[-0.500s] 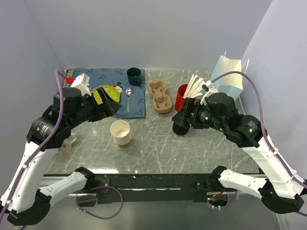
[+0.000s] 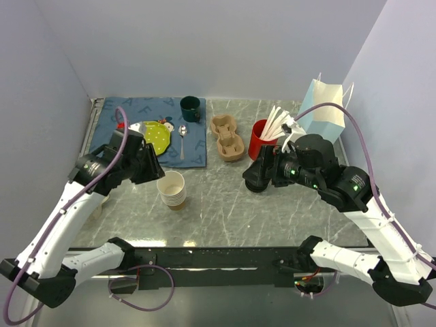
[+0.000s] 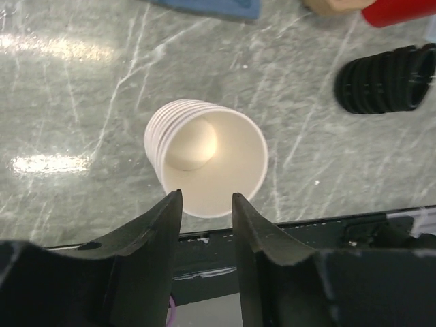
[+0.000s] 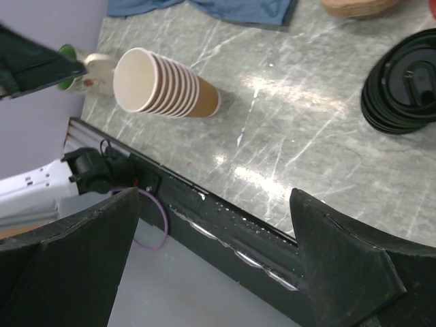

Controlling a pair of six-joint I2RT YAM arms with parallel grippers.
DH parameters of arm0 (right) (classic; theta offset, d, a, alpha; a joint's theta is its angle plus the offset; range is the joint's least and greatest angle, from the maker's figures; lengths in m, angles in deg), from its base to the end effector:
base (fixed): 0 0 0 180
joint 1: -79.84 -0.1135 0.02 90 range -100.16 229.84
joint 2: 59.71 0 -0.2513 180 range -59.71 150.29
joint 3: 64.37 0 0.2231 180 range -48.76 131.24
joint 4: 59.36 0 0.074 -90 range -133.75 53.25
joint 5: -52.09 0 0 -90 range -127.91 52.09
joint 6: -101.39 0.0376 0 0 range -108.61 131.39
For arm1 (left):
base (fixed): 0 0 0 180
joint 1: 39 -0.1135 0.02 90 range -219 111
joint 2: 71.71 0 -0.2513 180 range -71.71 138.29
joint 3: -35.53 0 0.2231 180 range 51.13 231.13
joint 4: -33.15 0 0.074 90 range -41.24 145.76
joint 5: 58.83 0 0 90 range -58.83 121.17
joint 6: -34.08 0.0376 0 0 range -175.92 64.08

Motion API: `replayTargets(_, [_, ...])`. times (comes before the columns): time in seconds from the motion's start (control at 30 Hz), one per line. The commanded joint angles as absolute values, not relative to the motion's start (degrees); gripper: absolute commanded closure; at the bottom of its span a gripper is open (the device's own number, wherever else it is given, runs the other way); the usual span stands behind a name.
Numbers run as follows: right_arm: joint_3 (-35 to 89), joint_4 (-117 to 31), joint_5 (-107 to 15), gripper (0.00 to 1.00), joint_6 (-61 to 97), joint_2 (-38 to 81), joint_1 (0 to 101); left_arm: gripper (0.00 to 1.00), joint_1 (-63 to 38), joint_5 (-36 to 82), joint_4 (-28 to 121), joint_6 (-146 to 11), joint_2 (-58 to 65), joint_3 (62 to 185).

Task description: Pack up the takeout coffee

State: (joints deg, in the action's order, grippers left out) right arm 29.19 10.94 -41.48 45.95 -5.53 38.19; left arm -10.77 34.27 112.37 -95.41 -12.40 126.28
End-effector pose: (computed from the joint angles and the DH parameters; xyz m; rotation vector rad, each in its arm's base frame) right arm 0.1038 0.0955 0.4015 -0.1772 2.2233 0.8345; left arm 0.1393 -0.0725 0.3634 -0.2669 2.4451 -0.4738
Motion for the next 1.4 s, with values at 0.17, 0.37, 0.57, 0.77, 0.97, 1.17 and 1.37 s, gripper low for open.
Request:
replayTargets(0.17, [29.11, 6.95, -45.12, 0.04, 41.89, -5.92, 37.91, 0.6, -10.61, 38.11, 110.72, -94.24, -8.96, 123.2])
replayTargets(0.37, [28.67, 7.31, -44.85, 0.04, 41.01, -5.66, 38.0, 0.56, -10.61, 40.48, 111.51, -94.24, -7.99, 122.32])
replayTargets(0.57, [28.4, 6.7, -45.2, 0.04, 40.22, -5.22, 38.0, 0.55, -10.61, 40.84, 111.95, -93.54, -6.76, 123.2])
replayTargets(0.77, [28.4, 6.17, -45.64, 0.05, 39.78, -4.42, 37.91, 0.58, -10.61, 40.67, 110.9, -93.45, -6.67, 121.18])
replayTargets(0.97, [28.49, 6.08, -45.64, 0.05, 39.78, -3.9, 38.0, 0.65, -10.7, 40.49, 109.75, -92.66, -6.23, 120.21])
replayTargets(1.17, [29.28, 6.17, -45.38, 0.05, 39.43, -3.54, 37.92, 0.8, -10.61, 39.96, 109.58, -92.13, -5.18, 120.56])
replayTargets(1.37, [28.76, 6.17, -45.38, 0.05, 39.69, -3.81, 38.0, 0.99, -10.7, 41.45, 110.54, -90.82, -3.95, 123.02])
